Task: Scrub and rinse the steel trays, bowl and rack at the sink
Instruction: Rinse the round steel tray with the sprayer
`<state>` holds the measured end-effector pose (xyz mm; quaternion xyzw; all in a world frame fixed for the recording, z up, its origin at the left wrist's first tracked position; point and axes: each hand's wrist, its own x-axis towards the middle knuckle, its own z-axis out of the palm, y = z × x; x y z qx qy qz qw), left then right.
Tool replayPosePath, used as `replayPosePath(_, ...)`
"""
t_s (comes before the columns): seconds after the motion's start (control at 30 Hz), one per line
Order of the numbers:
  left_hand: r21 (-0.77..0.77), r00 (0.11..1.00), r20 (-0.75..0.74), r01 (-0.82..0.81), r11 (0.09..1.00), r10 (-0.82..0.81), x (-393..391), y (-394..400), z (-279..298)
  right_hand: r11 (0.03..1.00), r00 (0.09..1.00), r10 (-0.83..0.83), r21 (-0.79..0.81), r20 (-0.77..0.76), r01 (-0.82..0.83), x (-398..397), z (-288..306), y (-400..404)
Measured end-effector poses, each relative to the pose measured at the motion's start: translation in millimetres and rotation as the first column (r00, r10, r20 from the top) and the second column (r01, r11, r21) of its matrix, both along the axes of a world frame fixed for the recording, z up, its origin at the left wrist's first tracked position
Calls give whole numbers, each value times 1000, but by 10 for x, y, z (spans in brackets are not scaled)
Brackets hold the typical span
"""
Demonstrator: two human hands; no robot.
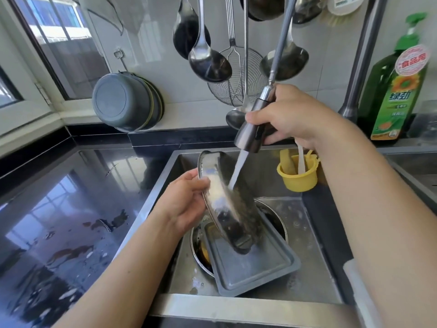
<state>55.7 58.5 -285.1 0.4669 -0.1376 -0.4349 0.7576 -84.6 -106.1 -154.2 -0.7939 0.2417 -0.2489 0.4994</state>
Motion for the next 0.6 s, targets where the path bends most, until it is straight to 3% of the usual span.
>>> replayPosePath(0.27, 67, 992, -15, -127, 990, 128, 128, 29, -24, 934, 946, -305, -229, -114, 273, -58, -146, -205)
replayPosePath(0.37, 76, 990, -3, -142, 987, 143, 135, 13, 51, 934, 948, -295, -246, -122, 259, -93, -126, -196)
replayPosePath(0.5, 93, 963, -121, -230, 969, 240, 124, -41, 435, 928, 939, -272, -315, -212, 198, -337, 5, -173)
replayPosePath(0.6, 134, 943, -18, -328, 935, 333, 17, -28, 796, 888, 877, -319, -436, -359, 145, -629, 40, -102)
